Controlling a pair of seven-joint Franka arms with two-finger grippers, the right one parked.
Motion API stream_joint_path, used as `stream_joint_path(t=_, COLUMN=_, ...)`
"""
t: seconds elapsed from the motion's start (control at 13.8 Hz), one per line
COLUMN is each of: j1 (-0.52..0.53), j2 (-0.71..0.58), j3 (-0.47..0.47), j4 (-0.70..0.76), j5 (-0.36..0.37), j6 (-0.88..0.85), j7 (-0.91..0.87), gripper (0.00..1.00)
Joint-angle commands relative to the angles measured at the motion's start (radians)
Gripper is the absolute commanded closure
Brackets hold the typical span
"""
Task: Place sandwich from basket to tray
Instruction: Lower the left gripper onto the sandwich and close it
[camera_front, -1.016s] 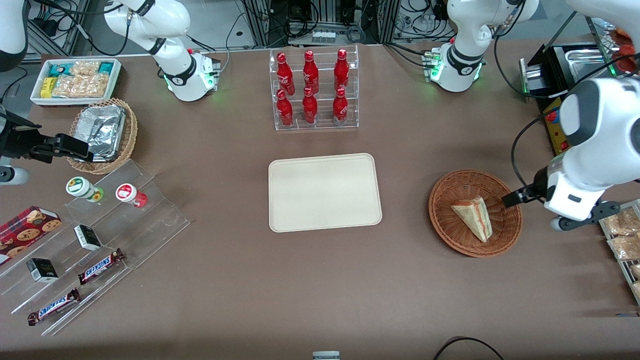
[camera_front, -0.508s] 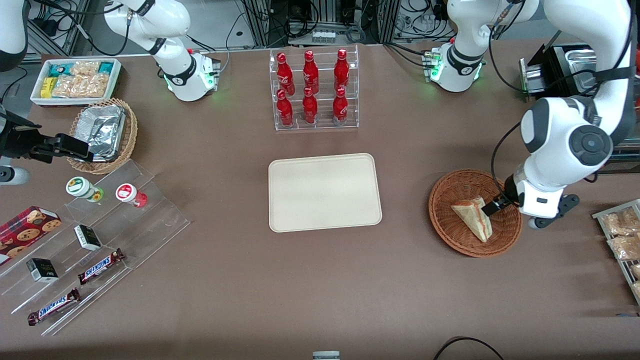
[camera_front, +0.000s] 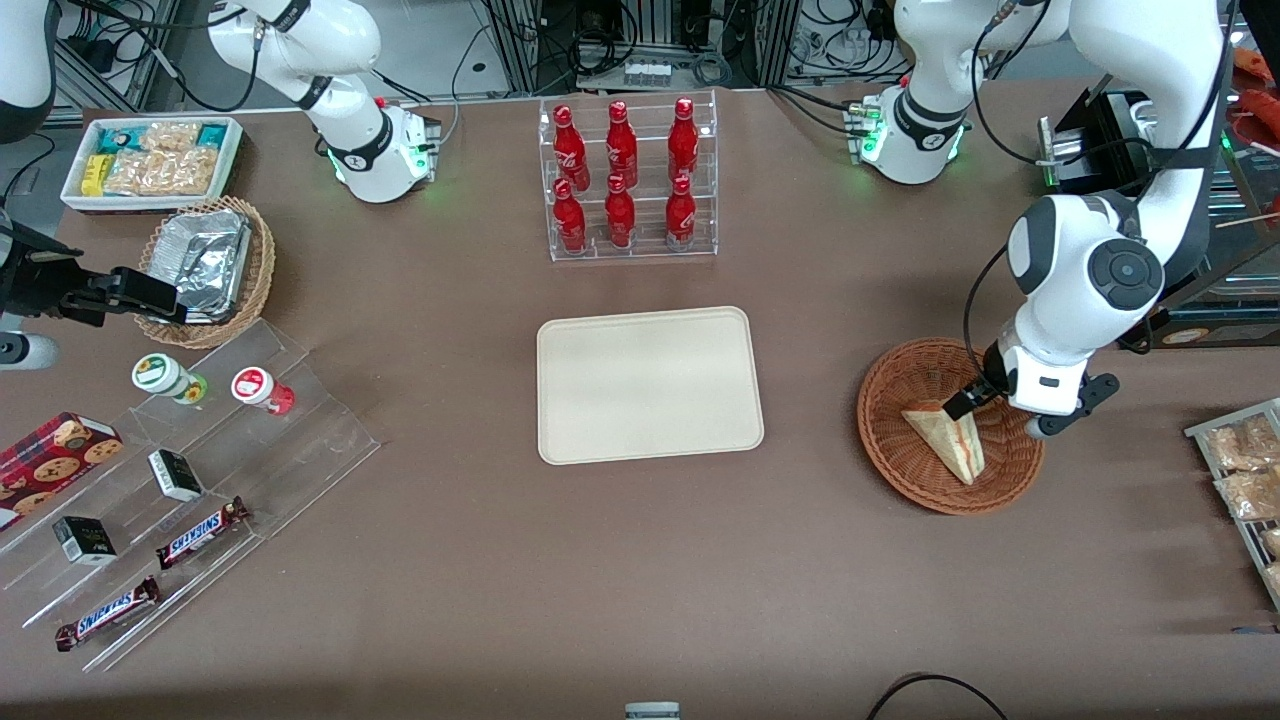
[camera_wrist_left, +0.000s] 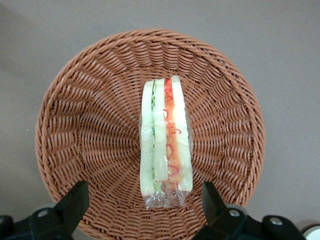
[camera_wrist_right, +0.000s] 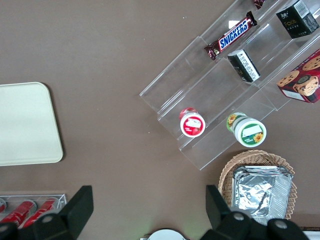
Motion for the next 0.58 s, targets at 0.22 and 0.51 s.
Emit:
stream_joint_path(t=0.22, j1=-0.034, j2=0.058, j3=0.005, j4=-0.012, j5=0.001, j6=0.094, j7=-0.052, gripper=0.00)
stream_joint_path(t=0.51, j1=-0.042, j2=0.098, j3=0.007, j4=-0.012, j5=0.001, j6=0.128, j7=-0.052, gripper=0.00)
